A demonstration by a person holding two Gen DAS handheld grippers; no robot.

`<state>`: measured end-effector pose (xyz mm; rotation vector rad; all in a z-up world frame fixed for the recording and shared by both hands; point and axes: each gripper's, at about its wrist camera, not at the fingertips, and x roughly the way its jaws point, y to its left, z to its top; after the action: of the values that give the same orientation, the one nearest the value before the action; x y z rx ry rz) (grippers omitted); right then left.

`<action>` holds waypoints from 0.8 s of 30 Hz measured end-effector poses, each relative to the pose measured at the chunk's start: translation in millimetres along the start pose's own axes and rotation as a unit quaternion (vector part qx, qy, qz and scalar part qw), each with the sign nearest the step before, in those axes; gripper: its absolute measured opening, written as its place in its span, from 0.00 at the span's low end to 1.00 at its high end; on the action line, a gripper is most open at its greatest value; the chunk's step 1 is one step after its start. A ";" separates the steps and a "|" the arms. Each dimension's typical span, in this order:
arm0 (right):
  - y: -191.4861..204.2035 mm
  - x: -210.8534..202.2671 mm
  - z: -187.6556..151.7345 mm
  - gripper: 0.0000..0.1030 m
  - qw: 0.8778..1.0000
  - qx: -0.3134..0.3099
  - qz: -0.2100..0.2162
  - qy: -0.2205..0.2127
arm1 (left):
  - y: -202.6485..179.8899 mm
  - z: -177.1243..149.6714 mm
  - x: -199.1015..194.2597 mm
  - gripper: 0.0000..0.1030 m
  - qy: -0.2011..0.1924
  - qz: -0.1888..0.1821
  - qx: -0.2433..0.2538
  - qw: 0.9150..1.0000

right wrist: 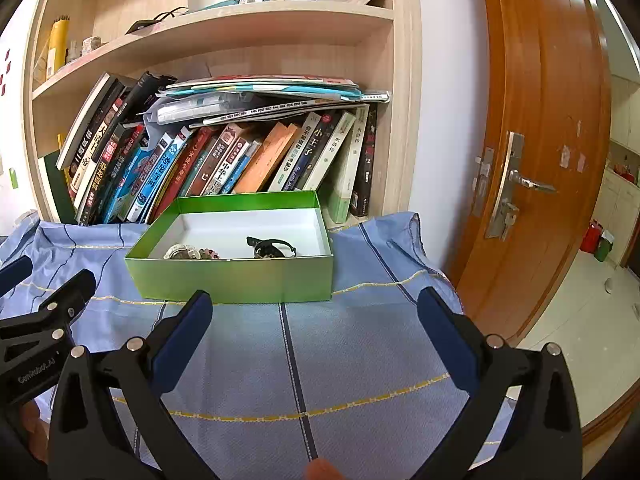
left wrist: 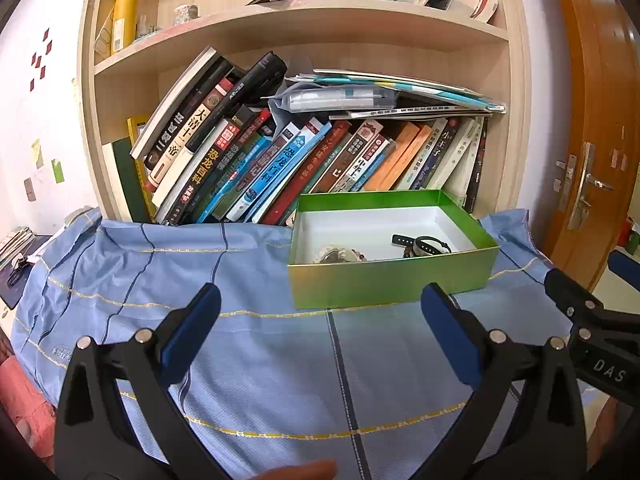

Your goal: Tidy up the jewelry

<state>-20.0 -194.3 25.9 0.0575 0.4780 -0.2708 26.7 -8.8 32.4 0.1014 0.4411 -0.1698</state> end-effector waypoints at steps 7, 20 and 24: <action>-0.4 -0.6 -0.4 0.97 1.000 0.000 0.000 0.001 | -2.7 0.0 -2.7 0.96 -0.002 0.001 0.000 1.000; 0.7 -2.6 -1.5 0.97 1.000 0.001 0.001 0.001 | -4.3 -0.2 -6.3 0.96 -0.003 0.001 0.002 1.000; 0.6 -7.6 -1.8 0.97 1.000 0.004 0.001 -0.006 | -3.5 0.3 -8.3 0.96 -0.004 0.003 0.001 1.000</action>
<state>-27.1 -191.7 27.8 0.0647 0.4657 -0.2711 18.8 -11.1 36.0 0.1035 0.4320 -0.1656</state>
